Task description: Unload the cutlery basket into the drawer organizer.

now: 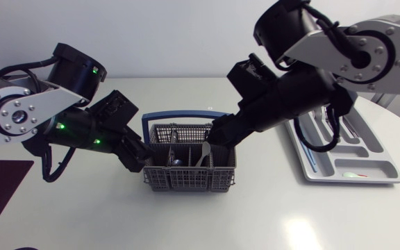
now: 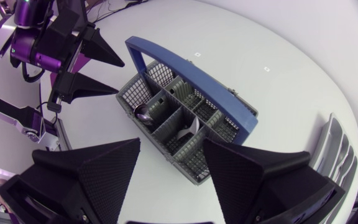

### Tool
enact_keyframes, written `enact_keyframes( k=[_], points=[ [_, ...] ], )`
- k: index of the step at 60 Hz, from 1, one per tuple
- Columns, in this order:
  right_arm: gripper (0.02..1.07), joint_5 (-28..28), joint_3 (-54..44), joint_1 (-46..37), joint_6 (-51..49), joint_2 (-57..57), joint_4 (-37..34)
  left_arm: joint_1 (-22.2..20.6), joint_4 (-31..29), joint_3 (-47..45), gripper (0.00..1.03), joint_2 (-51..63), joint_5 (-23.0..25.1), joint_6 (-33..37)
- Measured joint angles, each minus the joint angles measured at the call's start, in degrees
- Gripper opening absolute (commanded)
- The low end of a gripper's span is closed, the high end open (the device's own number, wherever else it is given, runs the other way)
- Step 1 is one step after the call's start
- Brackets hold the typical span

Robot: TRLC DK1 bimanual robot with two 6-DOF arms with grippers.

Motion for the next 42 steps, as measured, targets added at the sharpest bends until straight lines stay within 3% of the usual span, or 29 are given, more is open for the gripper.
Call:
enact_keyframes(
  k=[42],
  points=[
    [0.75, -1.29, 13.22, 10.40, 5.57, 18.21, -4.87, 4.59, 6.45, -5.20, 0.70, 0.00, 0.17, 1.99]
  ],
)
